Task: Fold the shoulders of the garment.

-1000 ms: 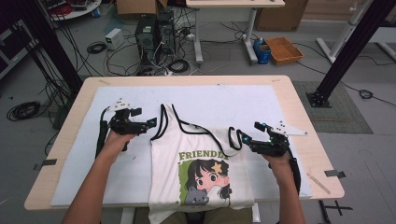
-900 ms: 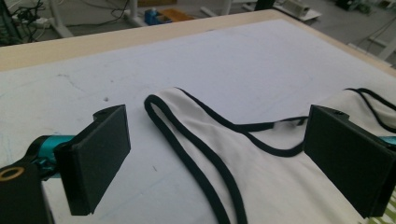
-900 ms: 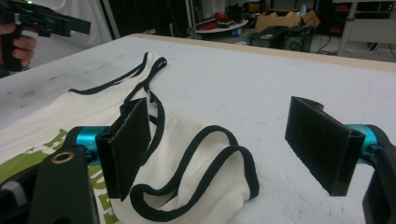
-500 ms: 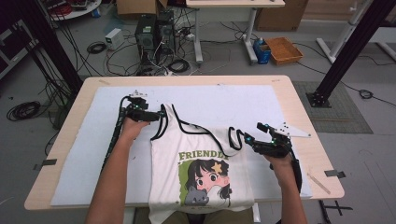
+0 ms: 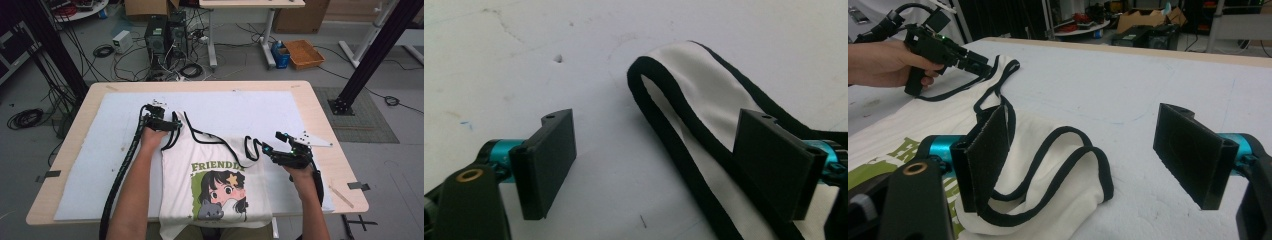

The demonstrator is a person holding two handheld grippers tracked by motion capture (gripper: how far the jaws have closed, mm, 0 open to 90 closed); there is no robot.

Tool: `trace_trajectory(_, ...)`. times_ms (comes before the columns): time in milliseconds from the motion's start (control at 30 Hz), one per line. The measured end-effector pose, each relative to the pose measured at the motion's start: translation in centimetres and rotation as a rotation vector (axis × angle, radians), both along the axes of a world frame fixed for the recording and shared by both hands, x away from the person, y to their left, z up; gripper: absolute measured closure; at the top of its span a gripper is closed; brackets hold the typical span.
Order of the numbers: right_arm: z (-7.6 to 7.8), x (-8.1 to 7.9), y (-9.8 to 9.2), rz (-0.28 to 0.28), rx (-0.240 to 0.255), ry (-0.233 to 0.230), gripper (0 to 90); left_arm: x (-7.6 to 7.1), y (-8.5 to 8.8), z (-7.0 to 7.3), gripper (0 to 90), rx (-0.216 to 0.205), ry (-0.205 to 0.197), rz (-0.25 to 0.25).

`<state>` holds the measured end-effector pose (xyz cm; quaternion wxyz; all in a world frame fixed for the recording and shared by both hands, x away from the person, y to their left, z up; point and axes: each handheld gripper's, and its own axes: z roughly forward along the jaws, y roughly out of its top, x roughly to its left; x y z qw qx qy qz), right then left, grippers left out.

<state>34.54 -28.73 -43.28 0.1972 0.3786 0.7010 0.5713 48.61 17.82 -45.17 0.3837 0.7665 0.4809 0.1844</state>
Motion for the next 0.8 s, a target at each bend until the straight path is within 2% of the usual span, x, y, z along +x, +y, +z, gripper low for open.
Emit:
trace_trajectory(67, 0.0, -0.1, 0.0, 0.001, 0.001, -0.003, 22.4, -0.1, -0.4, 0.0, 17.8, 0.034, -0.011, -0.020)
trace_trajectory(133, 0.0, -0.2, 0.1, 0.004, -0.007, 0.003, 22.4, -0.3, -1.0, 0.0, 25.5, 0.090, -0.030, -0.047)
trace_trajectory(167, 0.0, -0.2, 0.1, 0.004, -0.007, 0.003, 22.4, -0.4, -1.2, 0.0, 25.5, 0.094, -0.035, -0.044)
trace_trajectory(233, 0.0, -0.2, 0.2, 0.006, -0.014, 0.002, 22.4, -0.3, -1.4, 0.1, 27.5, 0.091, -0.030, -0.047)
trace_trajectory(333, 0.0, -0.2, 0.2, 0.004, -0.013, 0.002, 22.5, -0.4, -1.5, 0.1, 38.2, 0.083, -0.029, -0.071)
trace_trajectory(467, 0.0, -0.2, 0.2, 0.004, -0.013, 0.002, 22.5, -0.5, -1.4, 0.2, 47.0, 0.059, -0.024, -0.064)
trace_trajectory(567, 0.0, -0.3, 0.1, 0.003, -0.013, 0.006, 22.5, -0.6, -1.4, 0.2, 71.0, 0.036, -0.024, -0.096)
trace_trajectory(600, 0.0, -0.2, 0.0, -0.002, -0.012, 0.004, 22.5, -0.6, -1.5, 0.2, 82.3, 0.030, -0.023, -0.105)
trace_trajectory(733, 0.0, -0.3, -0.1, -0.004, -0.010, 0.001, 22.5, -0.6, -1.4, 0.2, 84.5, 0.025, -0.028, -0.113)
trace_trajectory(800, 0.0, -0.4, -0.3, -0.009, -0.005, 0.006, 22.5, -0.8, -1.2, 0.3, 85.2, -0.017, -0.035, -0.113)
